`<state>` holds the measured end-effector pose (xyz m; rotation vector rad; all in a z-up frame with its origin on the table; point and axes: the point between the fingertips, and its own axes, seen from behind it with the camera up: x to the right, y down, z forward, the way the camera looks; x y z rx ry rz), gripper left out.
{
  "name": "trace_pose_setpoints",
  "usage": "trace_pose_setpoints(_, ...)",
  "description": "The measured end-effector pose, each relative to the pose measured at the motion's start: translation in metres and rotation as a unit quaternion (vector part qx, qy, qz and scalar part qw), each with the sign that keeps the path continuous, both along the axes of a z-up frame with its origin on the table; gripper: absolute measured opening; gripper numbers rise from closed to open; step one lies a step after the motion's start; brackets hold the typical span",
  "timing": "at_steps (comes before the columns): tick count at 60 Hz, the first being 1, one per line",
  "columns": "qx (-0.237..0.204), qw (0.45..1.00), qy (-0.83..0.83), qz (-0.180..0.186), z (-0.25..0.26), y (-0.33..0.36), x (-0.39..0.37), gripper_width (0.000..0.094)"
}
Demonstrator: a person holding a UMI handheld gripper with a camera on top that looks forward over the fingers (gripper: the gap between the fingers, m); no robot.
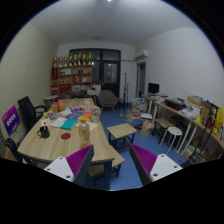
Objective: Pour water
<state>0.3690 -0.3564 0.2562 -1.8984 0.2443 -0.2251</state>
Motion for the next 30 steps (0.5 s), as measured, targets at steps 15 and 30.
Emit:
trace_pose_setpoints(15, 0.006, 1.0, 0.003, -0.005, -0.027, 0.029, -0.001, 0.0819)
trace_pose_setpoints(30, 0.043, 0.994, 0.021, 0.094, -0.097, 0.157, -0.049, 0.0815)
